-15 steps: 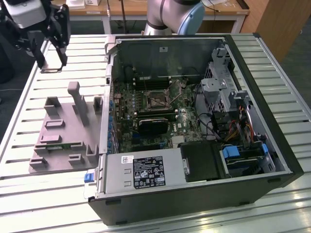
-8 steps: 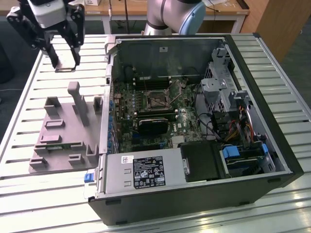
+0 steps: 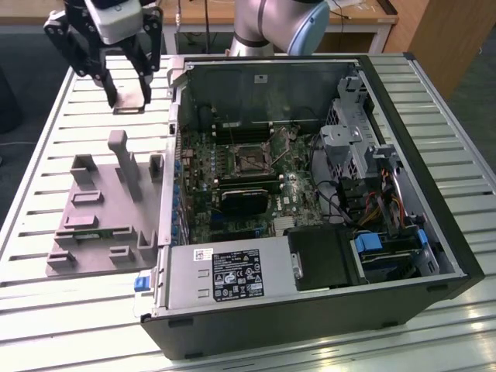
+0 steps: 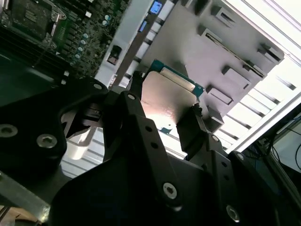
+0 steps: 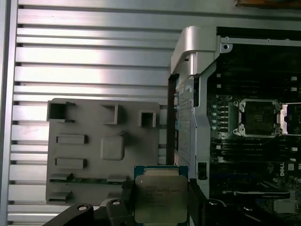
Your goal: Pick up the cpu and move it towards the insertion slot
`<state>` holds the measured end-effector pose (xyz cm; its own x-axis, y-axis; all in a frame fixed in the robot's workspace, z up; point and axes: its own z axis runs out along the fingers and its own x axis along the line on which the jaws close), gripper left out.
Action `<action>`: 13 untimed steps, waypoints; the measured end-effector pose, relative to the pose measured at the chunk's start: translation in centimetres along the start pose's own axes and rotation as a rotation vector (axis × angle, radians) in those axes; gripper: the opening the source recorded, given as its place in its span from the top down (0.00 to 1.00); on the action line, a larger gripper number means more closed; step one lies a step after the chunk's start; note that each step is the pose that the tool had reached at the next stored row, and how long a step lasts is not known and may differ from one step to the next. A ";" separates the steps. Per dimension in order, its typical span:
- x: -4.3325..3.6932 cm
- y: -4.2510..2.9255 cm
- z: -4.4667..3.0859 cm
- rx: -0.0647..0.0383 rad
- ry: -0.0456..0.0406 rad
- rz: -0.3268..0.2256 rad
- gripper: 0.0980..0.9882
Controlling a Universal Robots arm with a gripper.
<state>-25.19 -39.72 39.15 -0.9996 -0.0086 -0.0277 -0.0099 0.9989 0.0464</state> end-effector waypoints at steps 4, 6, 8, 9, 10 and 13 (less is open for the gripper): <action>-1.80 -0.02 0.06 0.000 0.0023 0.000 0.50; -2.74 -0.03 0.08 0.000 0.0036 0.000 0.50; -3.64 -0.04 0.11 0.000 0.0049 0.000 0.50; -4.09 -0.04 0.12 0.000 0.0055 0.000 0.50; -4.54 -0.05 0.13 0.000 0.0061 0.000 0.50; -5.91 -0.06 0.16 0.000 0.0081 0.000 0.50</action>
<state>-19.28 -39.72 39.15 -0.9998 -0.0087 -0.0195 -0.0096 0.9989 0.0465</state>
